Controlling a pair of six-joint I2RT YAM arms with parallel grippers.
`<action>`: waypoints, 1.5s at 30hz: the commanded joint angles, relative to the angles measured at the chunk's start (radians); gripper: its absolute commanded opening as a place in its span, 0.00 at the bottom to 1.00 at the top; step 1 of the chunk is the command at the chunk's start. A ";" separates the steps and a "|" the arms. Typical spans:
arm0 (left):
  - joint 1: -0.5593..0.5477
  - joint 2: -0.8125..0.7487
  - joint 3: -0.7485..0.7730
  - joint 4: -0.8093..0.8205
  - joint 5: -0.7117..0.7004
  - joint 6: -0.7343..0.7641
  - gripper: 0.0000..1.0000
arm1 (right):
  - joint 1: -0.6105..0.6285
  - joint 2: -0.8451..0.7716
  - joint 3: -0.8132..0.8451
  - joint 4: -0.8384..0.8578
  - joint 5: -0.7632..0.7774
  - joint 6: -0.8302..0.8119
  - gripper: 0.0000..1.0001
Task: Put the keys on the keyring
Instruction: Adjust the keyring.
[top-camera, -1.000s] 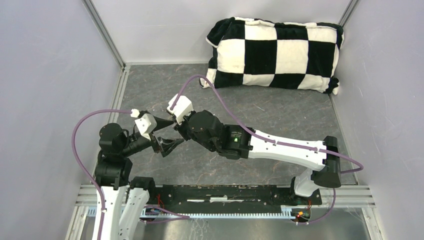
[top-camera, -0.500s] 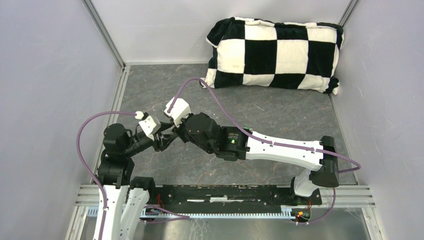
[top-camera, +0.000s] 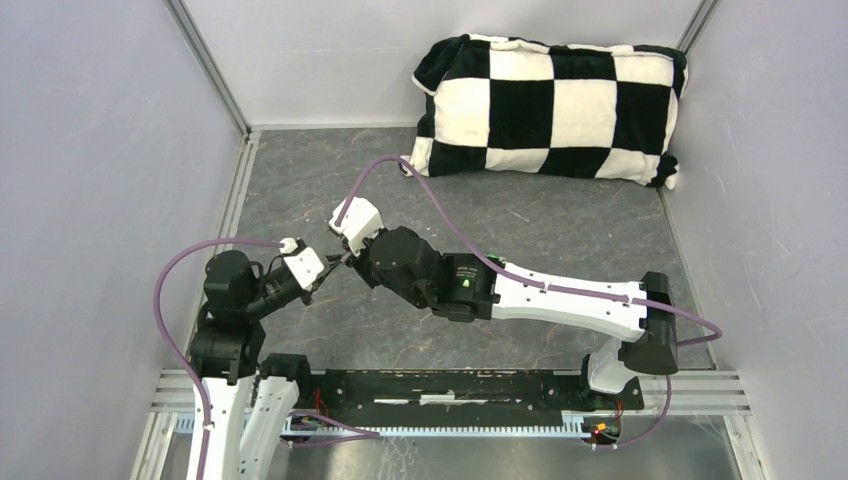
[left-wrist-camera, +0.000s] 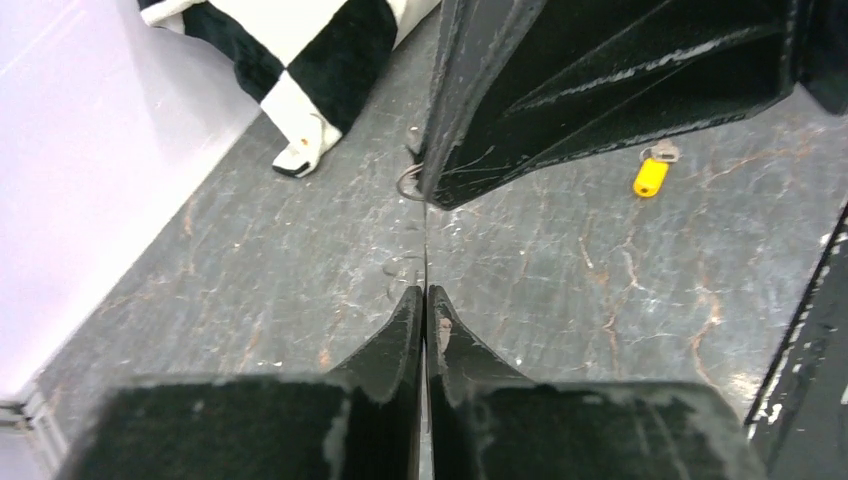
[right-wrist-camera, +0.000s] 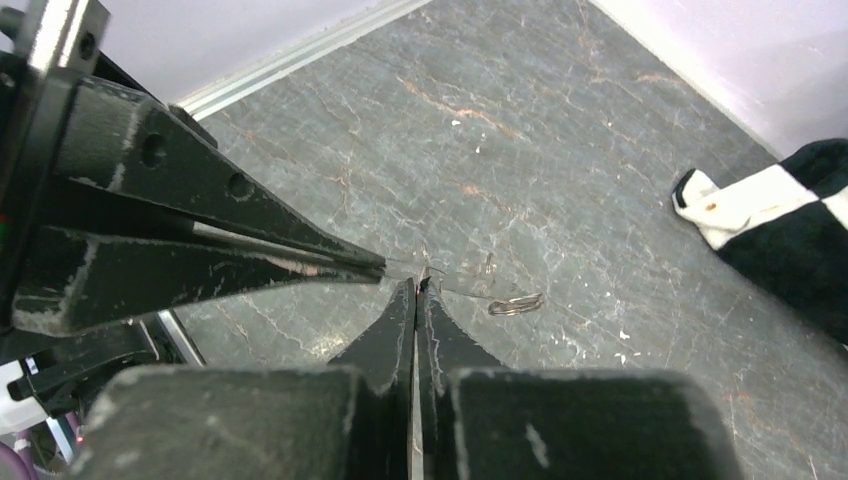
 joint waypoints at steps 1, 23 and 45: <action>0.001 -0.002 0.024 -0.016 -0.041 0.102 0.04 | -0.002 0.000 0.085 -0.009 -0.011 0.042 0.00; 0.002 -0.085 -0.010 -0.005 -0.083 0.284 0.02 | -0.216 0.137 0.256 -0.362 -0.556 0.271 0.00; 0.002 0.156 0.272 -0.431 0.253 0.335 0.49 | -0.276 0.174 0.428 -0.598 -0.938 -0.090 0.00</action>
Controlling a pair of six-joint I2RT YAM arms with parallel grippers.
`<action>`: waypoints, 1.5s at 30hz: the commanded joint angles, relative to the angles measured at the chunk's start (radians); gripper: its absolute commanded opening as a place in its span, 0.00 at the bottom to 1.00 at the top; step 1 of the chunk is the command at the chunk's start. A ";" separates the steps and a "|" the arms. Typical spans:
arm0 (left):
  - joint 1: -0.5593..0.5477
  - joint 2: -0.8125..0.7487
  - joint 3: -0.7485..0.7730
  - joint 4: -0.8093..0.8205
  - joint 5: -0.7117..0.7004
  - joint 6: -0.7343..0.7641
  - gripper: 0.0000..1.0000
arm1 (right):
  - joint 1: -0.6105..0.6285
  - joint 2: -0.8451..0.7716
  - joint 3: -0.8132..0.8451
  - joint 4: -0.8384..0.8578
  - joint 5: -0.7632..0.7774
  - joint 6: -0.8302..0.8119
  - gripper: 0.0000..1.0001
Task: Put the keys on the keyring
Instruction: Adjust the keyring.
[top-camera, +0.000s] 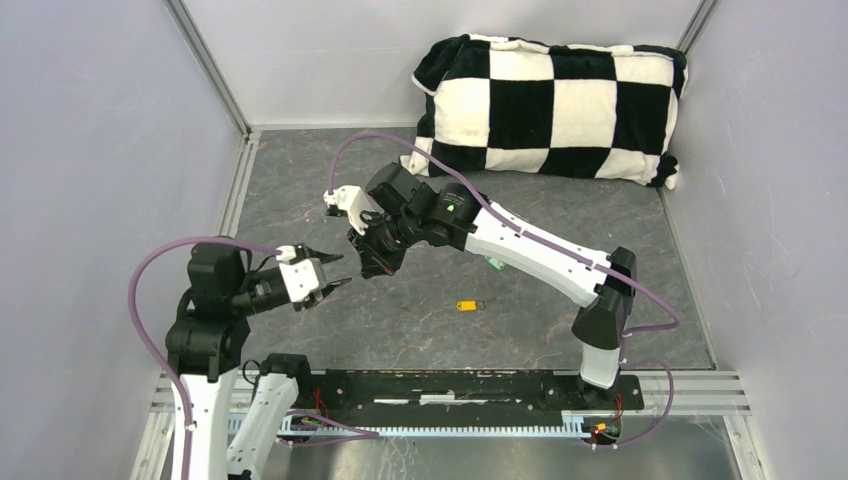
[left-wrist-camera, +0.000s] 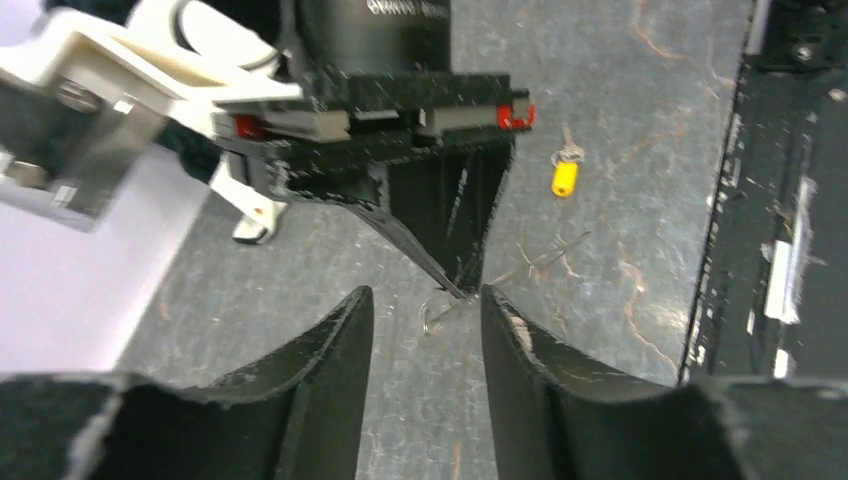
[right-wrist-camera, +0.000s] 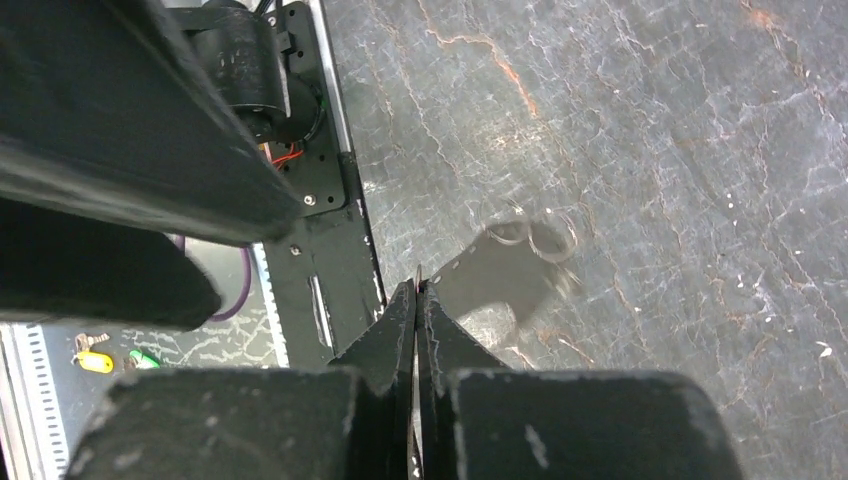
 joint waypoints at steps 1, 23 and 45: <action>0.002 0.060 0.009 -0.185 0.086 0.142 0.46 | 0.000 -0.068 0.055 0.027 -0.079 -0.061 0.00; 0.001 0.069 -0.017 -0.199 0.180 0.188 0.37 | 0.028 -0.152 -0.081 0.183 -0.179 -0.118 0.00; 0.002 0.042 -0.035 -0.198 0.172 0.172 0.22 | 0.099 -0.103 -0.008 0.129 -0.177 -0.179 0.00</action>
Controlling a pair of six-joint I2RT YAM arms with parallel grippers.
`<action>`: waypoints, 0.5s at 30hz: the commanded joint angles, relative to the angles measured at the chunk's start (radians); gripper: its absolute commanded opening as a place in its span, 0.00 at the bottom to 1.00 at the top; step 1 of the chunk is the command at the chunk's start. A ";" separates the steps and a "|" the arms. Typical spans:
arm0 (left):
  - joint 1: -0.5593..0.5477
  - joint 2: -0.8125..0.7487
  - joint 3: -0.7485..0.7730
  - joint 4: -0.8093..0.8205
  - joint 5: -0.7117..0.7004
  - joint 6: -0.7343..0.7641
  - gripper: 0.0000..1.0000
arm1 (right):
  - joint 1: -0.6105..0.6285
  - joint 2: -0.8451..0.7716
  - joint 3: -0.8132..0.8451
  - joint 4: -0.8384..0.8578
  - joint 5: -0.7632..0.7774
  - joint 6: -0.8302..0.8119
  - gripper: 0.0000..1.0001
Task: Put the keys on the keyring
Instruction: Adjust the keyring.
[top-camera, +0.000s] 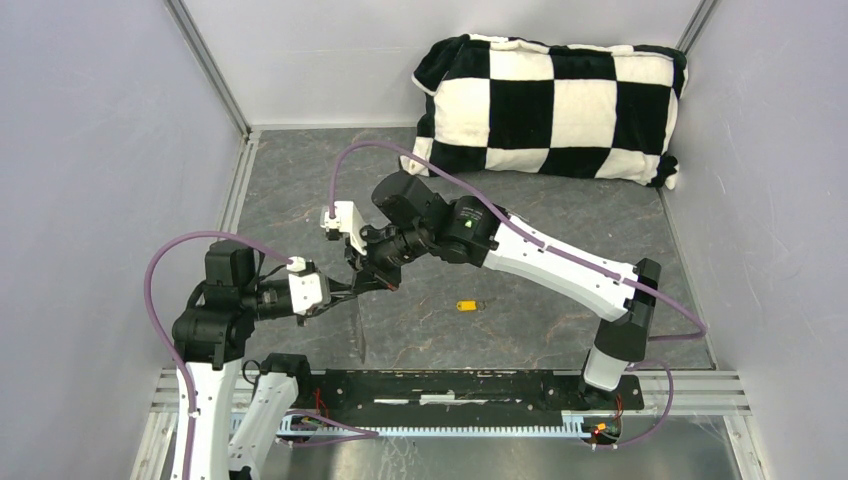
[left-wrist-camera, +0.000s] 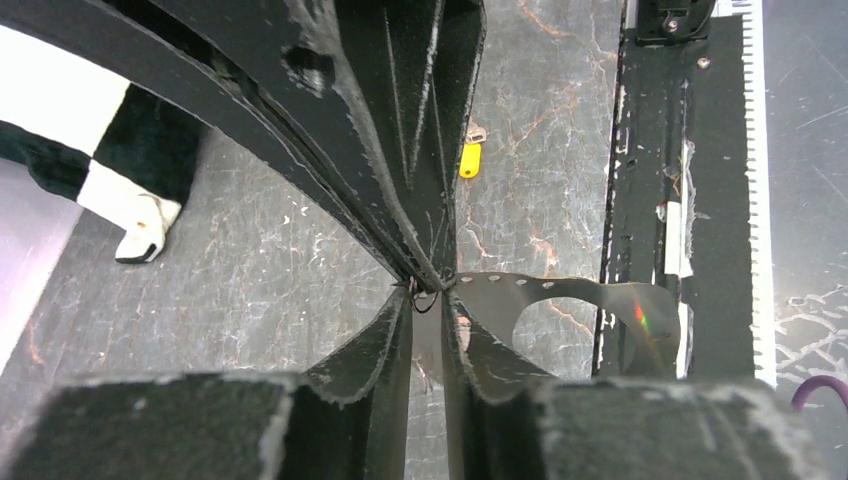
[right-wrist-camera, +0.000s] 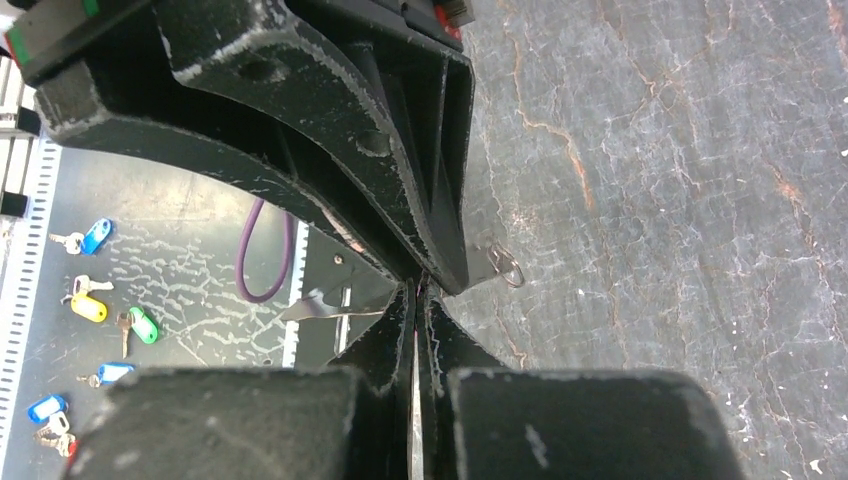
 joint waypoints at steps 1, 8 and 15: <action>0.002 -0.007 -0.004 0.043 0.030 -0.035 0.18 | 0.030 0.021 0.074 0.009 -0.033 -0.032 0.00; 0.002 -0.012 -0.001 -0.026 0.031 0.048 0.02 | 0.035 0.001 0.067 0.016 -0.042 -0.048 0.00; 0.002 0.000 0.018 -0.094 0.066 0.115 0.02 | 0.021 -0.082 -0.037 0.126 -0.104 -0.032 0.03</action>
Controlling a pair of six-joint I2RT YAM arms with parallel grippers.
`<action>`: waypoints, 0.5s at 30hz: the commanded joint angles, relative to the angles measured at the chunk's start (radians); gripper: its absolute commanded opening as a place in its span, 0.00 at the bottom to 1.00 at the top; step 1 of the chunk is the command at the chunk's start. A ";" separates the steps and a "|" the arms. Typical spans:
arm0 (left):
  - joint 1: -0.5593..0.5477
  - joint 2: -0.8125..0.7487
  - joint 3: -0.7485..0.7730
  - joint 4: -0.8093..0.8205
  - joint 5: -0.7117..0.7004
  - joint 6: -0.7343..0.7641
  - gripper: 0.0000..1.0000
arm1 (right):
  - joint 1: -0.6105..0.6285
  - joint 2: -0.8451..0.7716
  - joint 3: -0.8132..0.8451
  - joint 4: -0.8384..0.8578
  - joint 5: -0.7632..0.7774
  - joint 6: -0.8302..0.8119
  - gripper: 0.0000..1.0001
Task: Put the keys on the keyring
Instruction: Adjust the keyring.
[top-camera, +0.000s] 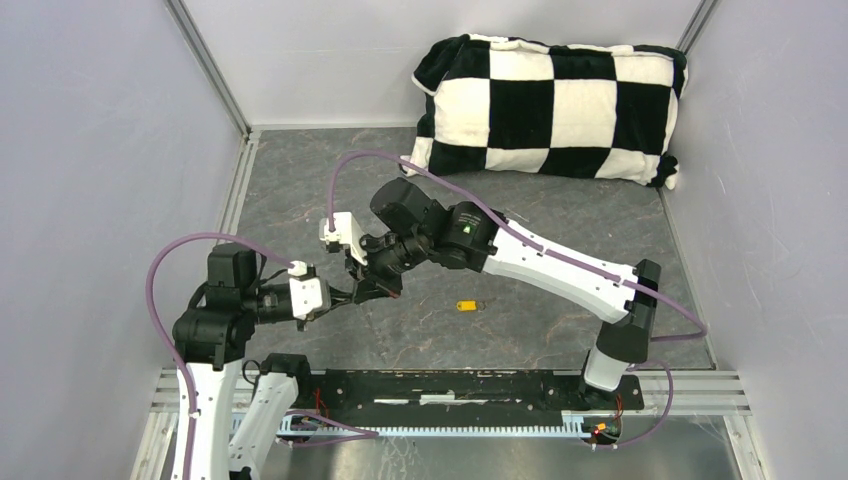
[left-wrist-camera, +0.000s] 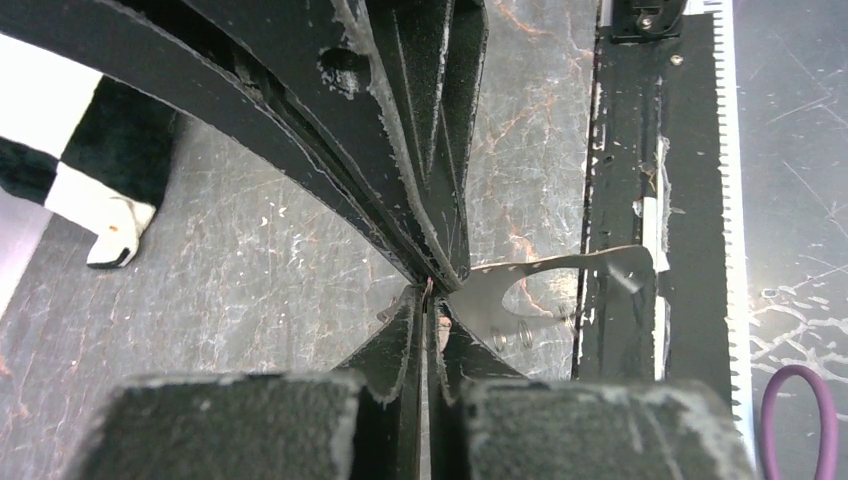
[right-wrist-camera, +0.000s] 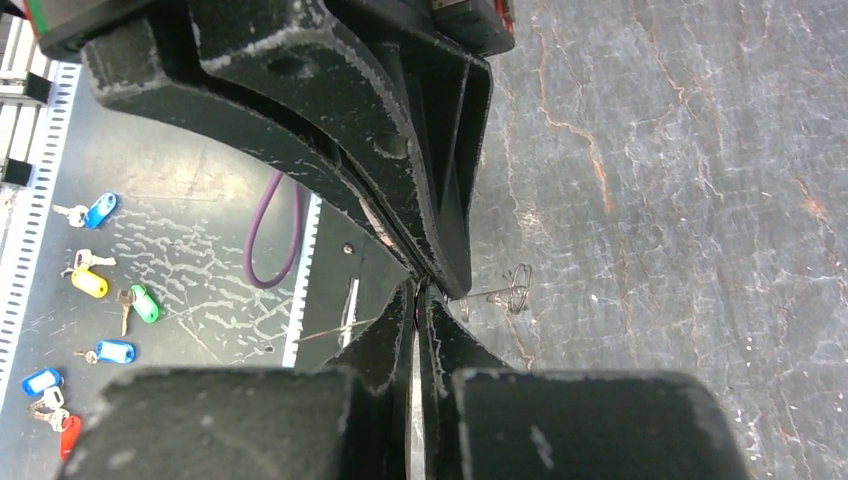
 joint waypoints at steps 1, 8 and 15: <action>0.001 0.006 0.028 -0.053 0.060 0.091 0.02 | -0.002 -0.096 -0.045 0.159 -0.097 0.016 0.05; 0.001 0.003 0.048 -0.076 0.112 0.099 0.02 | -0.030 -0.183 -0.175 0.316 -0.178 0.085 0.17; 0.001 0.009 0.075 -0.072 0.174 0.084 0.02 | -0.041 -0.189 -0.199 0.328 -0.192 0.115 0.13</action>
